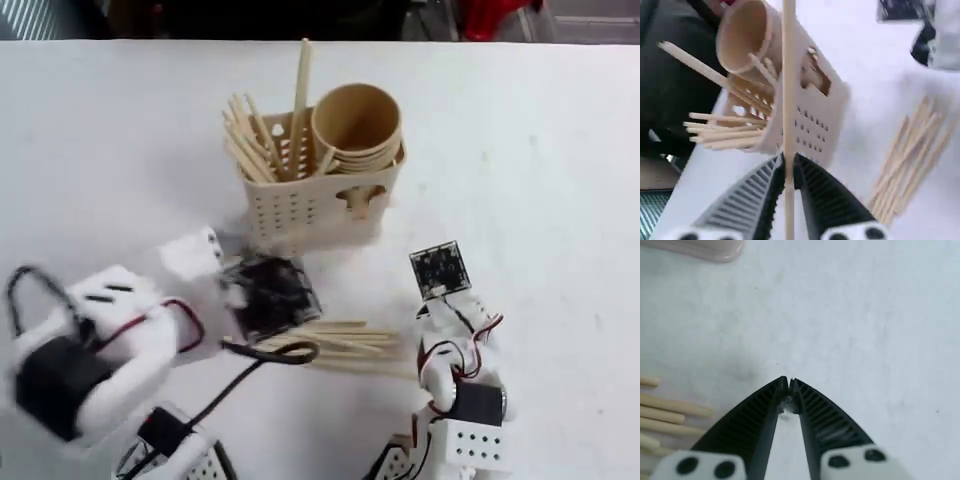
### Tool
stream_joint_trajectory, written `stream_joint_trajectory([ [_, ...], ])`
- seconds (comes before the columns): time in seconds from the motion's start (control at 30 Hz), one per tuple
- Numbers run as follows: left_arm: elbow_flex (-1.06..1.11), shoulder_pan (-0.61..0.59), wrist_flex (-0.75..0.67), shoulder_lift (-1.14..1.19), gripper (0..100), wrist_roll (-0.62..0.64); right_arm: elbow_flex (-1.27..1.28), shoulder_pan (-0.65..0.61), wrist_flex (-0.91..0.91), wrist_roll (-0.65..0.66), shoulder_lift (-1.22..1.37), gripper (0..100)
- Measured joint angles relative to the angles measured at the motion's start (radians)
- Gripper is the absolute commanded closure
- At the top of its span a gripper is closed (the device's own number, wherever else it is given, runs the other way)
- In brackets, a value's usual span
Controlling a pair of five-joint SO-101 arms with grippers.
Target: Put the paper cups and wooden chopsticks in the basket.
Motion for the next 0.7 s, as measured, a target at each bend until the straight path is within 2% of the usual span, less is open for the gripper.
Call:
stream_joint_trajectory([
  [0.13, -0.123, 0.000, -0.167, 0.077, 98, 0.164, 0.000, 0.000, 0.000, 0.000, 0.000, 97.8],
  [0.33, -0.138, -0.048, -0.532, 0.259, 98, 0.425, 0.000, 0.000, 0.000, 0.000, 0.000, 97.8],
  [0.43, -0.140, -0.086, -0.669, 0.348, 98, 0.542, 0.000, 0.000, 0.000, 0.000, 0.000, 97.8],
  [0.57, -0.138, -0.140, -0.733, 0.465, 98, 0.678, 0.000, 0.000, 0.000, 0.000, 0.000, 97.8],
  [0.7, -0.138, -0.196, -0.743, 0.548, 98, 0.730, 0.000, 0.000, 0.000, 0.000, 0.000, 97.8],
])
